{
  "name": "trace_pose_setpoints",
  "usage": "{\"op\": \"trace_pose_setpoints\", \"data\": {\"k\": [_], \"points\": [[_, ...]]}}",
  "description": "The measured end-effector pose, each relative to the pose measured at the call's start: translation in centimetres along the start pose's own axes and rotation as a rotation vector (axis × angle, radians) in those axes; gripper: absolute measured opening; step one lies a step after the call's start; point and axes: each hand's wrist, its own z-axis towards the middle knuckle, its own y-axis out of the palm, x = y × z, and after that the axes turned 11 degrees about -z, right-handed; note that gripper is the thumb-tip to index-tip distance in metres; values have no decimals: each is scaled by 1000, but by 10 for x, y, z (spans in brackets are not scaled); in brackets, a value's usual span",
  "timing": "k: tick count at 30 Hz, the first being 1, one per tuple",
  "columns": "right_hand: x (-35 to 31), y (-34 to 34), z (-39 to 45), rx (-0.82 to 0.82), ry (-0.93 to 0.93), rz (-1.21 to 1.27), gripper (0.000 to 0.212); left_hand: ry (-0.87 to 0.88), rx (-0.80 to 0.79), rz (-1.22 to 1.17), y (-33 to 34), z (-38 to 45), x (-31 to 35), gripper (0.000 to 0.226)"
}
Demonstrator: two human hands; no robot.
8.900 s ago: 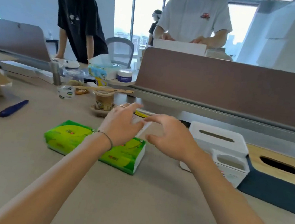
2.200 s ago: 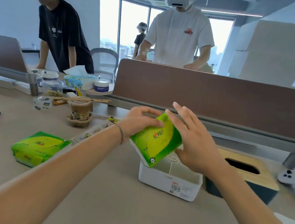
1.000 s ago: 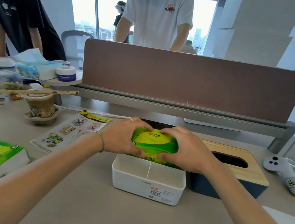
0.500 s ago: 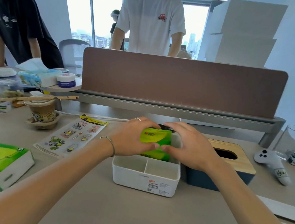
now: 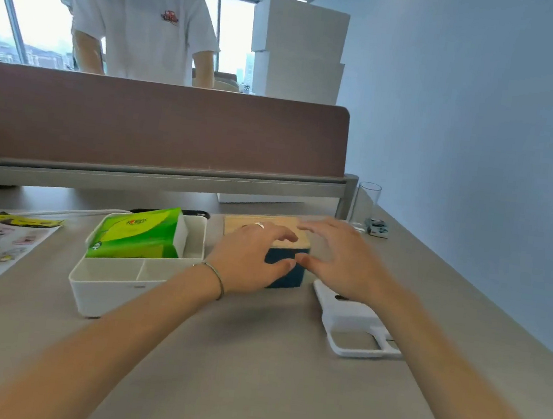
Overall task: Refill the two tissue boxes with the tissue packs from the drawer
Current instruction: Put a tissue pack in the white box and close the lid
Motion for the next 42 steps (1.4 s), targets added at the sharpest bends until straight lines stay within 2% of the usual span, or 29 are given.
{"op": "trace_pose_setpoints", "data": {"k": [5, 8, 13, 21, 28, 34, 42], "points": [[55, -7, -39, -104, 148, -54, 50, 6, -126, -17, 56, 21, 35, 43], [85, 2, -57, -220, 225, -74, 48, -27, -218, -3, 88, 28, 49, 42], [118, 19, -77, -357, 252, -111, 57, -38, -318, 39, 130, 34, 63, 52], [130, 21, -80, -326, 202, -123, 53, 34, -272, 115, 139, 42, 65, 46], [124, -11, -84, -281, 115, -217, 69, 104, -181, 71, 125, 55, 79, 39], [109, -36, -80, -124, 122, -165, 64, 190, -74, 66, 81, 58, 84, 37], [38, -34, -25, 5, -40, -132, 60, 103, -1, 79, -10, 31, 40, 37]]}}
